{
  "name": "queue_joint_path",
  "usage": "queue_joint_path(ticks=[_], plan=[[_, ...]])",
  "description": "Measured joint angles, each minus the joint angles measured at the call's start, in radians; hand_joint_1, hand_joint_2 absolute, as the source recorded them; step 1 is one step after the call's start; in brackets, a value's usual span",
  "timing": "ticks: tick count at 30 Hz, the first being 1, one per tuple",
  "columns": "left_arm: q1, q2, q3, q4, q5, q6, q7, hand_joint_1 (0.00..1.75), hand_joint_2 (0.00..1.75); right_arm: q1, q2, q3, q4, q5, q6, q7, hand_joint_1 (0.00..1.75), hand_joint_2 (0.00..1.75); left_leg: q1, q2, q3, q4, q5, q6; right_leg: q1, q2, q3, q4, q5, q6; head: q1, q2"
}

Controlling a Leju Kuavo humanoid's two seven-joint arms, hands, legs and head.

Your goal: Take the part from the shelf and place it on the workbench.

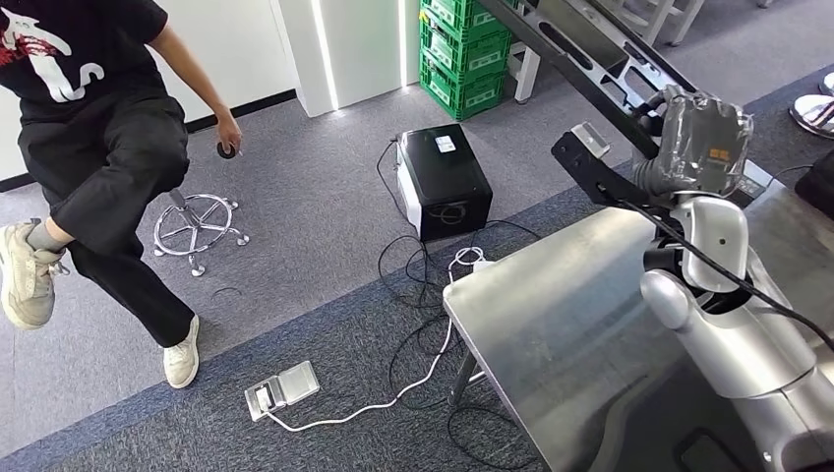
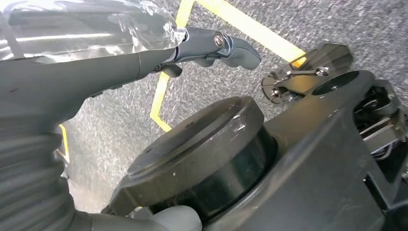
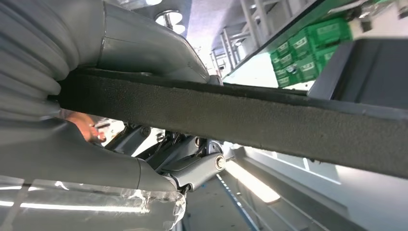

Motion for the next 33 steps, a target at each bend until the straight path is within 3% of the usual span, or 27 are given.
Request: queue_joint_path(ticks=[3, 4, 5, 6, 8, 10, 11, 13, 15, 16, 18, 20, 21, 22, 24, 26, 30, 32, 33], plan=[[0.0, 0.0, 0.001, 0.0, 0.001, 0.001, -0.001, 0.0, 1.75, 0.001, 0.0, -0.005, 0.0, -0.018, 0.001, 0.0, 1.75, 1.75, 0.002, -0.026, -0.08, 0.181, -0.093, -0.011, -0.001, 0.013, 0.002, -0.003, 0.001, -0.011, -0.017, 0.0], [0.0, 0.001, 0.001, 0.0, 0.002, 0.001, -0.002, 0.0, 1.75, 0.003, 0.0, -0.005, 0.0, -0.029, 0.001, 0.0, 1.75, 1.75, 0.002, -0.028, -0.107, 0.236, -0.11, -0.013, -0.001, 0.018, 0.003, -0.002, 0.0, -0.011, -0.022, 0.0], [0.0, 0.001, 0.001, 0.0, 0.002, 0.001, -0.002, 0.0, 1.75, 0.004, 0.0, -0.005, 0.0, -0.039, 0.001, -0.001, 1.75, 1.75, 0.002, -0.028, -0.12, 0.261, -0.109, -0.014, -0.001, 0.025, 0.003, -0.001, 0.0, -0.012, -0.024, 0.0], [0.0, 0.002, 0.002, 0.0, 0.003, 0.0, -0.003, 0.0, 1.75, 0.005, 0.0, -0.005, 0.0, -0.047, 0.001, -0.001, 1.75, 1.75, 0.003, -0.028, -0.115, 0.247, -0.088, -0.014, -0.002, 0.032, 0.004, 0.0, -0.001, -0.012, -0.027, 0.0], [0.0, 0.002, 0.002, 0.0, 0.005, 0.0, -0.004, 0.0, 1.75, 0.005, 0.0, -0.005, 0.0, -0.054, 0.0, -0.002, 1.75, 1.75, 0.007, -0.041, -0.064, 0.125, -0.013, -0.013, -0.003, 0.047, 0.005, 0.004, -0.003, -0.009, -0.034, 0.0], [0.002, 0.002, 0.002, 0.0, 0.007, 0.0, -0.004, 0.0, 1.75, 0.005, 0.0, -0.005, 0.0, -0.055, -0.001, -0.002, 1.75, 1.75, 0.014, -0.07, -0.023, 0.012, 0.032, -0.008, -0.001, 0.061, -0.004, 0.013, -0.005, -0.001, -0.038, 0.0], [0.003, 0.002, 0.002, 0.0, 0.007, 0.0, -0.004, 0.0, 1.75, 0.005, 0.0, -0.005, 0.0, -0.053, -0.001, -0.002, 1.75, 1.75, 0.015, -0.08, -0.016, -0.012, 0.037, -0.004, -0.001, 0.068, -0.009, 0.016, -0.004, 0.004, -0.037, 0.0], [0.003, 0.002, 0.002, 0.0, 0.008, 0.0, -0.004, 0.0, 1.75, 0.009, -0.002, -0.007, -0.001, -0.043, 0.0, -0.002, 1.75, 1.75, 0.012, -0.073, -0.016, -0.02, 0.036, 0.007, -0.004, 0.078, -0.015, 0.015, 0.0, 0.017, -0.032, 0.0], [0.002, 0.002, 0.002, 0.0, 0.008, 0.0, -0.004, 0.0, 1.75, 0.016, -0.008, -0.015, -0.002, -0.032, 0.004, -0.002, 1.75, 1.75, 0.012, -0.061, -0.01, -0.03, 0.042, 0.021, -0.006, 0.062, -0.024, 0.037, -0.016, 0.028, -0.029, 0.0], [0.001, 0.002, 0.002, 0.0, 0.008, 0.0, -0.004, 0.0, 1.75, 0.02, -0.011, -0.02, -0.003, -0.029, 0.007, -0.002, 1.75, 1.75, 0.013, -0.055, -0.008, -0.035, 0.045, 0.027, -0.006, 0.047, -0.04, 0.074, -0.038, 0.032, -0.024, 0.0], [0.002, 0.002, 0.002, 0.0, 0.01, -0.001, -0.004, 0.0, 1.75, 0.029, -0.017, -0.033, -0.008, -0.029, 0.012, -0.002, 1.75, 1.75, 0.012, -0.044, -0.006, -0.036, 0.045, 0.032, -0.008, 0.022, -0.1, 0.202, -0.1, 0.038, -0.01, 0.0], [0.004, 0.002, 0.002, 0.0, 0.012, -0.003, -0.004, 0.0, 1.75, 0.046, -0.023, -0.044, -0.02, -0.031, 0.016, -0.002, 1.75, 1.75, 0.01, -0.032, -0.004, -0.036, 0.043, 0.033, -0.01, 0.017, -0.147, 0.295, -0.125, 0.041, -0.002, 0.0], [0.004, 0.002, 0.002, 0.0, 0.013, -0.004, -0.004, 0.0, 1.75, 0.054, -0.026, -0.05, -0.028, -0.031, 0.018, -0.002, 1.75, 1.75, 0.009, -0.027, -0.002, -0.035, 0.041, 0.033, -0.011, 0.016, -0.144, 0.289, -0.11, 0.042, 0.001, 0.0], [0.004, 0.002, 0.002, 0.0, 0.015, -0.005, -0.004, 0.0, 1.75, 0.06, -0.03, -0.055, -0.037, -0.029, 0.02, -0.002, 1.75, 1.75, 0.009, -0.021, 0.001, -0.035, 0.039, 0.032, -0.011, 0.013, -0.121, 0.241, -0.08, 0.041, 0.005, 0.0], [0.004, 0.002, 0.002, 0.0, 0.018, -0.006, -0.004, 0.0, 1.75, 0.067, -0.036, -0.065, -0.057, -0.026, 0.022, -0.002, 1.75, 1.75, 0.006, -0.011, 0.008, -0.034, 0.031, 0.025, -0.007, -0.008, -0.048, 0.098, -0.02, 0.036, 0.013, 0.0], [0.003, 0.002, 0.002, 0.001, 0.019, -0.006, -0.004, 0.0, 1.75, 0.07, -0.04, -0.074, -0.075, -0.025, 0.022, -0.002, 1.75, 1.75, 0.001, -0.004, 0.011, -0.033, 0.026, 0.017, -0.001, -0.021, -0.011, 0.02, -0.001, 0.026, 0.014, 0.0], [0.002, 0.003, 0.002, 0.001, 0.019, -0.007, -0.003, 0.0, 1.75, 0.076, -0.047, -0.091, -0.101, -0.024, 0.023, -0.002, 1.75, 1.75, 0.003, 0.0, 0.012, -0.014, 0.004, -0.003, -0.001, -0.002, -0.007, 0.01, -0.002, 0.003, 0.003, 0.0], [0.002, 0.003, 0.002, 0.001, 0.021, -0.007, -0.003, 0.0, 1.75, 0.078, -0.049, -0.094, -0.114, -0.021, 0.024, -0.002, 1.75, 1.75, 0.005, -0.016, -0.022, 0.072, -0.05, -0.01, -0.002, 0.004, -0.004, 0.005, -0.001, -0.007, -0.007, 0.0], [0.002, 0.003, 0.002, 0.001, 0.022, -0.008, -0.004, 0.0, 1.75, 0.08, -0.049, -0.094, -0.122, -0.018, 0.027, -0.002, 1.75, 1.75, 0.004, -0.022, -0.054, 0.141, -0.084, -0.011, -0.001, 0.009, -0.003, 0.006, -0.002, -0.011, -0.013, 0.0]])
